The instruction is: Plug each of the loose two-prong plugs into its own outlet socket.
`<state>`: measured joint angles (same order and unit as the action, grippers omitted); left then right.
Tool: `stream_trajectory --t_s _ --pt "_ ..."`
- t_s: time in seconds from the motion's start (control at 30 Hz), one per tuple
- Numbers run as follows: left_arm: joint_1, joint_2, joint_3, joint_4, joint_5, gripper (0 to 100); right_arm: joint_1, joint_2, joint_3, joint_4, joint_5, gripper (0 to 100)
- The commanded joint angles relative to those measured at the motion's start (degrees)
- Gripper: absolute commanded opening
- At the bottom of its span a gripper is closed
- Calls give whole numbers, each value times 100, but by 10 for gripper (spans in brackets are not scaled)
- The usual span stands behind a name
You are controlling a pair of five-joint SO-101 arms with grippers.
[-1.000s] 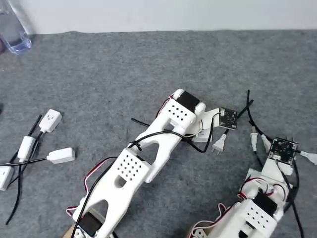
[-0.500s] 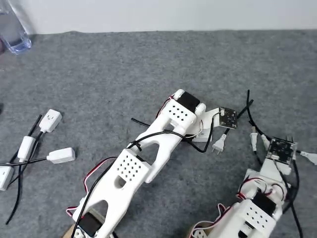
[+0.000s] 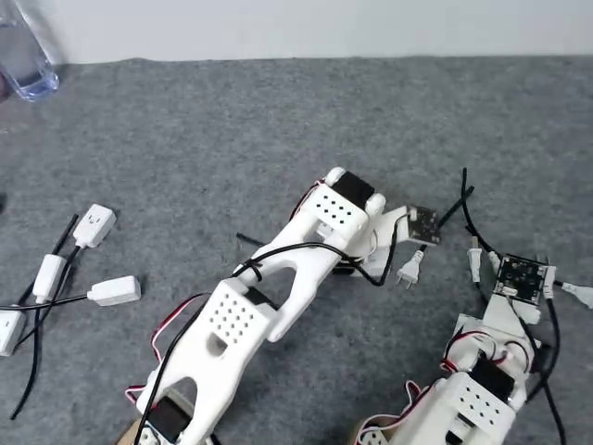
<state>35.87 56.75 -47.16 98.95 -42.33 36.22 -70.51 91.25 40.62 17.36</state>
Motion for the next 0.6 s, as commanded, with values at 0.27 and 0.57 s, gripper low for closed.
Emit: stream_trajectory --t_s 0.27,0.57 --pt "-255 -3015 3459 62 185 12 -163 -75 26 -171 9 343" --pt "-1354 -4932 5727 62 62 12 -189 -75 26 -171 9 343"
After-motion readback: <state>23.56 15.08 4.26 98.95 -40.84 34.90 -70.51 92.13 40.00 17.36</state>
